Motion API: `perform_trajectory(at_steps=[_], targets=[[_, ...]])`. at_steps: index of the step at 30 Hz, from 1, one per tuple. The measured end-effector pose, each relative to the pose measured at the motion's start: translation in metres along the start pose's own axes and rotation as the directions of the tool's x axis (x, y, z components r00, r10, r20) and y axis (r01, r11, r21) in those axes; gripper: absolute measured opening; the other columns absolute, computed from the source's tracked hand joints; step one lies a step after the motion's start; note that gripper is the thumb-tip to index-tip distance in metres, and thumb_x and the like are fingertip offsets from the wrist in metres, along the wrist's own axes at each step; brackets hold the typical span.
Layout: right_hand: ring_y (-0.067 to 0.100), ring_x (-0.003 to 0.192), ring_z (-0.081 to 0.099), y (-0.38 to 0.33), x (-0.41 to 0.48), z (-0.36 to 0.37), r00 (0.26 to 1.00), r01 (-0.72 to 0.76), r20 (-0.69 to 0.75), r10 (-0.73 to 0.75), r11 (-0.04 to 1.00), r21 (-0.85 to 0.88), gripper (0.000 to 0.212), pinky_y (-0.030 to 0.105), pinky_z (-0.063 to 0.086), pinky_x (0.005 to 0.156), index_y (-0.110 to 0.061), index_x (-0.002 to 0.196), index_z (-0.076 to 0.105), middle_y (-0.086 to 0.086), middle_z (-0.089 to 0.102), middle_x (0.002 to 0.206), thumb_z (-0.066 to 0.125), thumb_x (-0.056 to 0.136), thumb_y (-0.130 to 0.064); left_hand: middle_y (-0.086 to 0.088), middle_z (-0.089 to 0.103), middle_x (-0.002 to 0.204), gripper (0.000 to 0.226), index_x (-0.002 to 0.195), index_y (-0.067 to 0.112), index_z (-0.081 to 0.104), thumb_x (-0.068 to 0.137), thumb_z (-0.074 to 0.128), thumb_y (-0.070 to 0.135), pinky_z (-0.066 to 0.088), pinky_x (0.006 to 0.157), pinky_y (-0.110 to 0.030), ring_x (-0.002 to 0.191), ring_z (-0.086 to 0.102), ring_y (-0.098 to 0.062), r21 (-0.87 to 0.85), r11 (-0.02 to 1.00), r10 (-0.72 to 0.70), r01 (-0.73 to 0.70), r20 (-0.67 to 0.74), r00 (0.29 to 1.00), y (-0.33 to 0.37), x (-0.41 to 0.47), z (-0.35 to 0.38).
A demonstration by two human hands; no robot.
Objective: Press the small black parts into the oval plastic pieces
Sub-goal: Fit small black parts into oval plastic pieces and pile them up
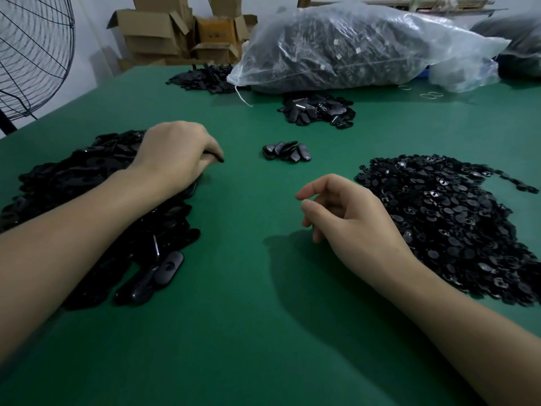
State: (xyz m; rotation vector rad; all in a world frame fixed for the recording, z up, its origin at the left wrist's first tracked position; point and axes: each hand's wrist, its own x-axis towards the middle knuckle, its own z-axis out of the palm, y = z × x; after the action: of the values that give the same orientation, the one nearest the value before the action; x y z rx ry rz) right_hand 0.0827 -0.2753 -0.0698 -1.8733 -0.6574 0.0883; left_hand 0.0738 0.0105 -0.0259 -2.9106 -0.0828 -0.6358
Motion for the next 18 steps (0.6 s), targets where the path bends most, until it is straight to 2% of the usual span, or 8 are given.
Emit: perform_trajectory(at_steps=[2,4,8,11,13,14,16,18], targets=[[0.015,0.06,0.066,-0.001,0.0,0.0,1.0,-0.013,0.005,0.013,1.0,0.015,0.007,0.036,0.055,0.069,-0.027,0.096,0.067,-0.004,0.071,0.077,0.062,0.099,-0.027,0.004,0.078,0.102,0.017,0.11,0.032,0.079,0.094,0.073,0.03,0.057,0.079,-0.035,0.089,0.072,-0.02,-0.221,0.97,0.079,-0.102,-0.114,0.99,0.023,-0.013,-0.007],[0.015,0.06,0.067,-0.002,-0.001,0.001,1.0,-0.024,0.018,0.023,0.999,0.028,0.015,0.035,0.054,0.067,-0.025,0.095,0.068,-0.003,0.072,0.077,0.06,0.099,-0.036,0.004,0.078,0.098,0.018,0.111,0.027,0.079,0.094,0.073,0.028,0.058,0.082,-0.034,0.082,0.071,-0.012,-0.38,0.901,0.137,-0.207,-0.202,0.97,0.05,-0.028,-0.013],[0.015,0.055,0.065,-0.004,-0.002,0.003,0.999,-0.026,0.038,0.026,1.0,0.008,0.034,0.031,0.047,0.06,-0.021,0.084,0.068,-0.003,0.071,0.07,0.057,0.098,-0.05,0.003,0.073,0.093,0.016,0.11,0.019,0.079,0.095,0.072,0.019,0.057,0.073,-0.036,0.076,0.066,-0.011,-0.473,0.818,0.192,-0.326,-0.309,0.931,0.09,-0.059,-0.016],[0.013,0.054,0.063,-0.002,-0.001,0.002,0.998,-0.041,0.053,0.04,0.999,0.027,0.033,0.032,0.046,0.06,-0.021,0.079,0.069,-0.004,0.071,0.066,0.059,0.098,-0.047,0.002,0.07,0.092,0.018,0.111,0.015,0.078,0.094,0.075,0.018,0.056,0.072,-0.034,0.074,0.064,-0.011,-0.495,0.805,0.181,-0.328,-0.322,0.929,0.097,-0.072,-0.016],[0.013,0.056,0.063,-0.001,0.0,0.001,0.995,-0.068,0.074,0.061,0.993,0.097,0.025,0.032,0.046,0.062,-0.02,0.083,0.069,-0.002,0.072,0.071,0.061,0.1,-0.035,0.005,0.071,0.094,0.025,0.114,0.015,0.078,0.089,0.079,0.021,0.056,0.077,-0.028,0.077,0.067,-0.006,-0.604,0.761,0.092,-0.239,-0.264,0.96,0.097,-0.076,-0.014],[0.014,0.056,0.062,-0.001,0.0,0.0,0.994,-0.08,0.083,0.07,0.989,0.125,0.021,0.032,0.046,0.063,-0.019,0.085,0.069,-0.001,0.073,0.073,0.06,0.101,-0.03,0.007,0.073,0.092,0.026,0.113,0.016,0.079,0.087,0.081,0.021,0.057,0.079,-0.025,0.079,0.07,-0.006,-0.71,0.687,0.013,-0.153,-0.199,0.98,0.097,-0.077,-0.013],[0.015,0.057,0.062,0.0,0.0,0.0,0.993,-0.085,0.092,0.073,0.987,0.14,0.019,0.031,0.046,0.062,-0.019,0.087,0.07,0.001,0.073,0.075,0.059,0.102,-0.024,0.006,0.078,0.088,0.026,0.112,0.018,0.078,0.086,0.08,0.016,0.058,0.08,-0.021,0.08,0.075,-0.008,-0.909,0.413,-0.101,0.062,0.022,0.995,0.096,-0.079,-0.012],[0.015,0.056,0.062,0.0,0.0,0.0,0.994,-0.07,0.09,0.059,0.99,0.123,0.02,0.027,0.046,0.06,-0.021,0.087,0.071,0.001,0.072,0.075,0.058,0.102,-0.023,0.001,0.079,0.089,0.025,0.112,0.017,0.075,0.088,0.077,0.01,0.059,0.075,-0.021,0.082,0.078,-0.015,-0.962,0.164,-0.078,0.218,0.208,0.975,0.096,-0.081,-0.009]])
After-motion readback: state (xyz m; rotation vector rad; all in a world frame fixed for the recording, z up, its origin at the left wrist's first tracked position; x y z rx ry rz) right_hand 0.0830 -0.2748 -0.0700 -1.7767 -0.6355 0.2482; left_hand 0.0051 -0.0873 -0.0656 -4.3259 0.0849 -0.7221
